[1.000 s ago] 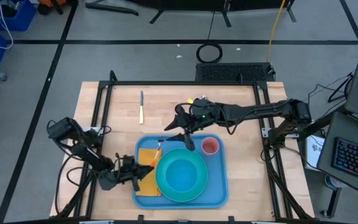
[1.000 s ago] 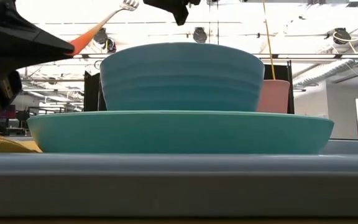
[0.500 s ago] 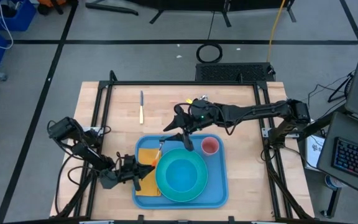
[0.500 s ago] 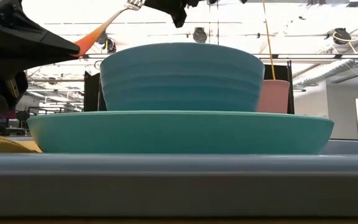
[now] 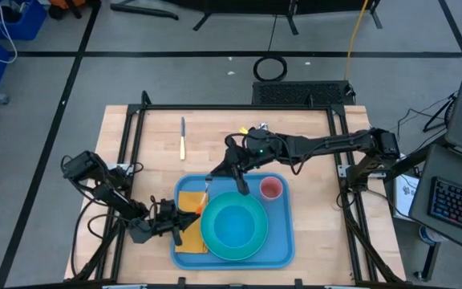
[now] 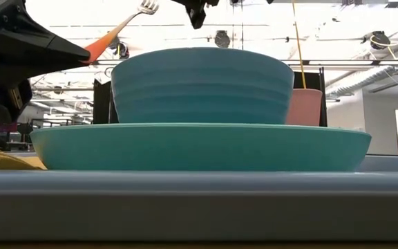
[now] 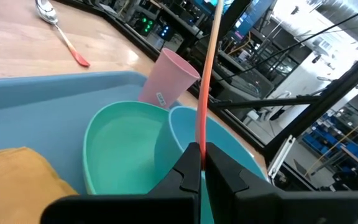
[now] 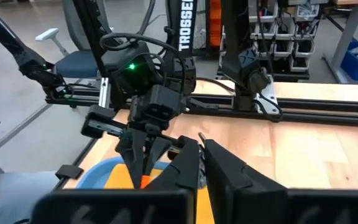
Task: Set up tray
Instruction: Put the orange fork on top of the yellow napkin
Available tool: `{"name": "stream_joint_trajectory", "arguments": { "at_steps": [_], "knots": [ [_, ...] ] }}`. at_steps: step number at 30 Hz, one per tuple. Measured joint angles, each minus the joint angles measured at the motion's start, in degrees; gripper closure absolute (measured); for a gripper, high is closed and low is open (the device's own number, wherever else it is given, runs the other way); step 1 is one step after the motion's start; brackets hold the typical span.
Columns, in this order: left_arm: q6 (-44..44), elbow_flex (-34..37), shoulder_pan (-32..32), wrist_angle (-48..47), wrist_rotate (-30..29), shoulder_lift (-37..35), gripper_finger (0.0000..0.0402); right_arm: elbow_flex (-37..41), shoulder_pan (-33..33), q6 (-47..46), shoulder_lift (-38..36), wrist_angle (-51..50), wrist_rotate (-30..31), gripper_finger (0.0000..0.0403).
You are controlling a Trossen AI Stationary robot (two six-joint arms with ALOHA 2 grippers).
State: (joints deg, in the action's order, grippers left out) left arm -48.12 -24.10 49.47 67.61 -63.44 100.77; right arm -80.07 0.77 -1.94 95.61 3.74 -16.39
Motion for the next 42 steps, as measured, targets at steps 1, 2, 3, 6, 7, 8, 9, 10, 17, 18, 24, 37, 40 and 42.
{"name": "stream_joint_trajectory", "arguments": {
  "at_steps": [1, 2, 3, 6, 7, 8, 9, 10, 17, 18, 24, 37, 40, 42],
  "knots": [
    [0.0, 0.0, 0.0, 0.0, 0.0, 0.0, 0.0395, 0.0, 0.0, 0.0, 0.0, -0.1, 0.1, 0.0396],
    [0.0, 0.0, 0.0, 0.0, 0.0, 0.0, 0.0395, 0.0, 0.1, -0.2, 0.0, -0.1, 0.1, 0.0395],
    [0.1, 0.0, 0.0, 0.0, 0.0, 0.0, 0.0395, 0.0, 0.2, -0.4, 0.0, -0.1, 0.1, 0.0395],
    [0.8, 0.0, 0.0, 0.1, 0.2, 0.0, 0.0395, 0.0, 0.4, -0.9, 0.0, -0.1, 0.1, 0.0399],
    [0.9, 0.0, 0.0, 0.1, 0.2, 0.0, 0.0394, 0.0, 0.6, -1.0, 0.0, -0.1, 0.1, 0.0399],
    [0.9, 0.0, 0.0, 0.1, 0.2, 0.0, 0.0392, 0.0, 0.7, -1.3, 0.0, -0.1, 0.1, 0.0399],
    [1.0, 0.0, 0.0, 0.1, 0.2, 0.0, 0.0389, 0.0, 1.0, -1.3, 0.0, -0.2, 0.2, 0.04],
    [1.2, 0.0, 0.1, 0.1, 0.2, 0.0, 0.0384, 0.0, 1.1, -1.3, 0.0, -0.3, 1.0, 0.04],
    [4.0, 0.0, 3.7, -0.6, -1.0, 0.1, 0.0336, 0.0, 2.3, -2.2, -0.1, -0.1, 3.0, 0.0403],
    [4.5, 0.0, 4.3, -0.6, -1.9, 0.1, 0.0331, 0.0, 2.4, -2.3, -0.1, -0.2, 2.8, 0.0403],
    [8.8, 0.0, 8.3, -0.4, -2.6, 0.1, 0.0317, 0.0, 3.2, -3.9, 0.0, -0.1, 1.6, 0.0403],
    [37.3, 0.0, 18.0, 15.9, -14.0, 0.0, 0.0316, 0.0, 3.4, -10.4, 6.4, 7.5, -5.0, 0.0403],
    [44.6, 0.0, 20.0, 20.8, -15.8, 0.0, 0.0316, -0.6, 3.4, -12.0, 8.9, 8.9, -6.7, 0.0403],
    [47.3, 0.0, 21.0, 21.8, -17.5, -0.3, 0.0316, -2.1, 3.4, -12.1, 10.6, 8.7, -6.4, 0.0403]
  ]
}}
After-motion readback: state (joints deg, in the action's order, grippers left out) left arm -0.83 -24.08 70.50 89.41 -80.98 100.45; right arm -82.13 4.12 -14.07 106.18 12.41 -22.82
